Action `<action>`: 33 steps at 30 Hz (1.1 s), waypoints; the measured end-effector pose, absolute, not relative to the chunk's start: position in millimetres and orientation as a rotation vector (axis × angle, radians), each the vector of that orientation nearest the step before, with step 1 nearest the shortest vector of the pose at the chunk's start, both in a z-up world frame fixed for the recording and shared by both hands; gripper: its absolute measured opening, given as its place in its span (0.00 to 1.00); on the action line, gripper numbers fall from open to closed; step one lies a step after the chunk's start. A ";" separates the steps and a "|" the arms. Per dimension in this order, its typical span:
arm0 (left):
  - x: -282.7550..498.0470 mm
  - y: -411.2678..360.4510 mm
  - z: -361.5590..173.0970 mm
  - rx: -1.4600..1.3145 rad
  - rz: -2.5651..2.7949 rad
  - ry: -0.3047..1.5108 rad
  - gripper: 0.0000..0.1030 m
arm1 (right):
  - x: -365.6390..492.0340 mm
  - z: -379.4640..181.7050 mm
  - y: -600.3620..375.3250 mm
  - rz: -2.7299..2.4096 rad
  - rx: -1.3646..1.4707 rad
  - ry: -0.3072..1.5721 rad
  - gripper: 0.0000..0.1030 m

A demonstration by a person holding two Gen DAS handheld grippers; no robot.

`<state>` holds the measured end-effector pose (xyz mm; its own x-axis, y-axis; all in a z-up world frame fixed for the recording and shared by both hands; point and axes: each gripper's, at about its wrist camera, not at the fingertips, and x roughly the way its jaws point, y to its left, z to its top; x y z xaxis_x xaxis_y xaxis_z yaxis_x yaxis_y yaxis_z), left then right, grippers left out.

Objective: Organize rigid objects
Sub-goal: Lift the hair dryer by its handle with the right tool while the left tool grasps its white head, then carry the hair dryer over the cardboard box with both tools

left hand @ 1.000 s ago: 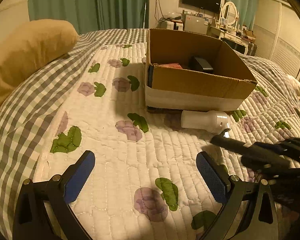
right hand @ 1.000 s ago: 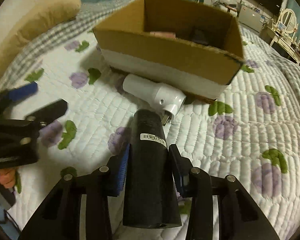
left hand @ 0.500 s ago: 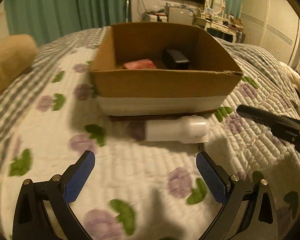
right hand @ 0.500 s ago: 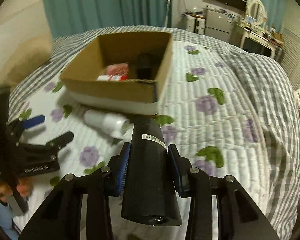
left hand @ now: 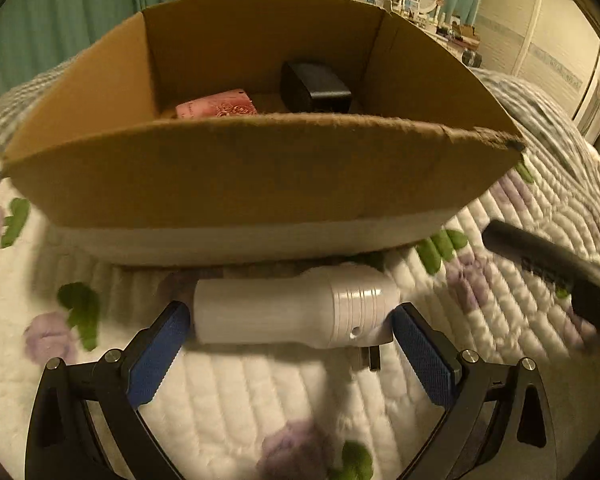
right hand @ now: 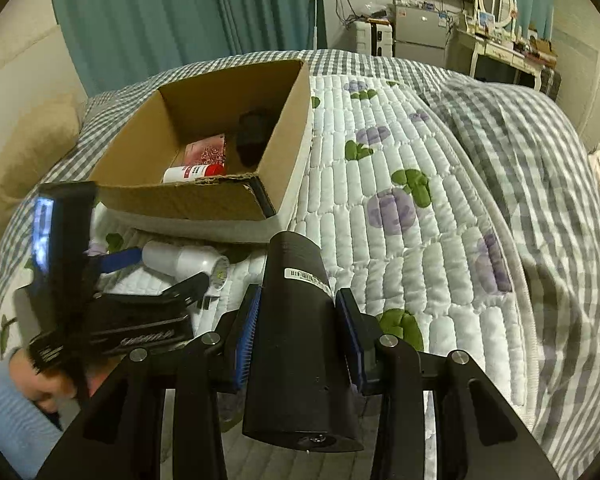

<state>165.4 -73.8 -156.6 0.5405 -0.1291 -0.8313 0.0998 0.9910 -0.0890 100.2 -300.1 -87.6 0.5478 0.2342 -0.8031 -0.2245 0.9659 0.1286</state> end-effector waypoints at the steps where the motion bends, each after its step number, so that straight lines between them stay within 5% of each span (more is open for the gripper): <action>1: 169.2 -74.3 -157.9 -0.036 -0.137 0.989 1.00 | 100.9 -88.4 -301.0 0.274 0.018 0.956 0.36; 12: 178.4 -82.1 -172.9 0.054 -0.124 1.005 0.98 | 103.6 -92.6 -299.5 0.271 0.013 0.969 0.36; 25: 118.0 -67.3 -85.8 0.110 -0.156 0.810 0.98 | 96.2 -48.2 -294.0 0.271 -0.025 0.848 0.36; 28: 125.1 -74.2 -52.2 0.101 -0.156 0.761 0.98 | 104.0 -22.4 -287.5 0.282 -0.039 0.800 0.21; 33: 141.4 -57.9 -29.5 0.076 -0.142 0.728 0.98 | 131.2 -10.1 -265.3 0.324 -0.071 0.809 0.18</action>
